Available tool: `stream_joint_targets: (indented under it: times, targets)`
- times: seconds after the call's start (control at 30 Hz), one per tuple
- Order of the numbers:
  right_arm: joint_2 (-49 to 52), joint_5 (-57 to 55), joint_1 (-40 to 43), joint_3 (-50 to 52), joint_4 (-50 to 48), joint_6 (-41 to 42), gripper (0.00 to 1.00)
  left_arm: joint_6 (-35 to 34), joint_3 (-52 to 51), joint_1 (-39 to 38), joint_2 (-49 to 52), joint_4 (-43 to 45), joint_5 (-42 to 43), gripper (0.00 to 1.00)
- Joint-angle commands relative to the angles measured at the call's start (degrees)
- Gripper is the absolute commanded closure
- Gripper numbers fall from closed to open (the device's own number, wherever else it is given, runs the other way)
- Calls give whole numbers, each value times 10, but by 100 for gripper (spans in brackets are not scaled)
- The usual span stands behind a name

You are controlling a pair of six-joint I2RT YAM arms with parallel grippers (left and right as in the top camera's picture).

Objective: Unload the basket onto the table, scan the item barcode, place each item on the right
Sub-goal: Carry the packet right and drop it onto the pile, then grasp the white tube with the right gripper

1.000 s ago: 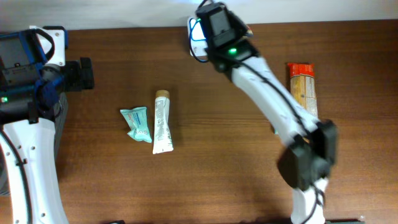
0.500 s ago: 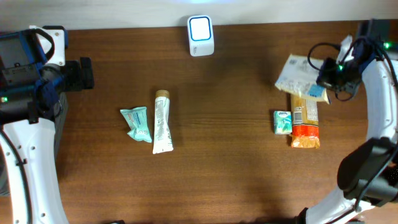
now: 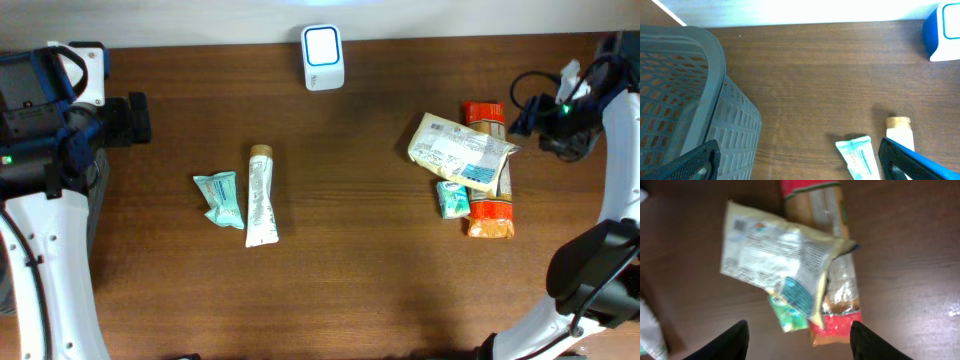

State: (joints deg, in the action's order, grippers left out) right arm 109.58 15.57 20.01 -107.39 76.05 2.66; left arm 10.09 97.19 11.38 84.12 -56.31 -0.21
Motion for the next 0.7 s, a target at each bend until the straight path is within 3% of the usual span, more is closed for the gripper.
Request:
stream_joint_targets:
  times: [0.0, 0.03, 0.1, 0.3, 0.4, 0.67]
  targets:
    - [-6, 51, -71, -68, 21, -9, 28, 7, 2, 0, -5, 0, 4, 1]
    - [-4, 103, -98, -66, 11, -8, 13, 7, 2, 0, -5, 0, 4, 1]
    - [6, 164, -162, -56, -35, 12, 1, 7, 2, 0, -5, 0, 4, 1]
    - [86, 159, -345, -31, -148, 91, 2, 7, 2, 0, -5, 0, 4, 1]
    - [146, 157, -430, -31, -181, 127, 13, 7, 2, 0, -5, 0, 4, 1]
    - [234, 92, -553, -30, -236, 207, 21, 7, 2, 0, -5, 0, 4, 1]
